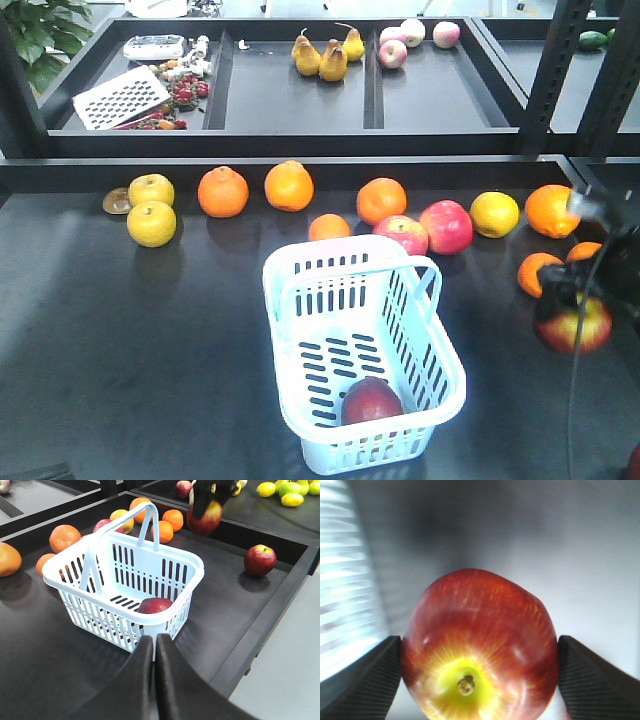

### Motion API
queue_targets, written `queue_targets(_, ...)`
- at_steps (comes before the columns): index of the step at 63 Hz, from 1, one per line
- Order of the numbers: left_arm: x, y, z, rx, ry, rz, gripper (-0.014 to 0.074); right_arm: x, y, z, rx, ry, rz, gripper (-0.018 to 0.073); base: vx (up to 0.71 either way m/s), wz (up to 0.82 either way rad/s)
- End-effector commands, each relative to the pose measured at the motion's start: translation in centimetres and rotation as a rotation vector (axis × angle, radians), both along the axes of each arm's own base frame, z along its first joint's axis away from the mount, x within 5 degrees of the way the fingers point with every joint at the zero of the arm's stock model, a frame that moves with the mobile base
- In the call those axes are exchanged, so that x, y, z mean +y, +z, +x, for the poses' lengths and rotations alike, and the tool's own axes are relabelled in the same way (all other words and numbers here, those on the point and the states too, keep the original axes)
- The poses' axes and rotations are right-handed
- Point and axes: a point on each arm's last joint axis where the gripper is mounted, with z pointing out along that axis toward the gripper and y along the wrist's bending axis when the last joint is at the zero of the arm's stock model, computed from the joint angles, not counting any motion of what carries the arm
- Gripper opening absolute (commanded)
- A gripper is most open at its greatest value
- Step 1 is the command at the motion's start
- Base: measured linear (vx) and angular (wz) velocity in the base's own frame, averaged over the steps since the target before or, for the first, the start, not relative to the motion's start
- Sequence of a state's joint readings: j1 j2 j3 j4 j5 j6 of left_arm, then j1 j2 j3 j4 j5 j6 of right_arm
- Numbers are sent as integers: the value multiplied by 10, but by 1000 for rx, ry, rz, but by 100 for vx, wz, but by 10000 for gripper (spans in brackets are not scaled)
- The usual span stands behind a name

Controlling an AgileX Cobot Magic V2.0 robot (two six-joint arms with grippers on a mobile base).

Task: Pick three apples into basket with both arms
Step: 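Grasp the second apple and lower it into the basket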

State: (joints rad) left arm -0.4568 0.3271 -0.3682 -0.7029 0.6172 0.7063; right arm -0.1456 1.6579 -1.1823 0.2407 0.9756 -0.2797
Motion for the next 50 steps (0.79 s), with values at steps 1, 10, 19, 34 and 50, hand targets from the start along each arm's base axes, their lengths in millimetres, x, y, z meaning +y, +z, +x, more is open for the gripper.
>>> queue_targets(1, 0, 12, 3, -35, 35, -63, -8, 19, 49, -18, -134, 65, 47, -5, 0, 0)
queue_targets(10, 0, 12, 3, -35, 35, -63, -8, 62, 80, -45, -192, 214, 84, -4, 0, 0)
queue_targets(19, 0, 12, 3, -35, 35, -63, -8, 111, 97, -60, -288, 341, 137, -4, 0, 0)
queue_targets(34, 0, 12, 3, -35, 35, -63, -8, 166, 61, -66, -271, 414, 171, -4, 0, 0)
queue_targets(50, 0, 12, 3, -33, 34, -62, -8, 177, 11, -55, -321, 315, 211, 4, 0, 0)
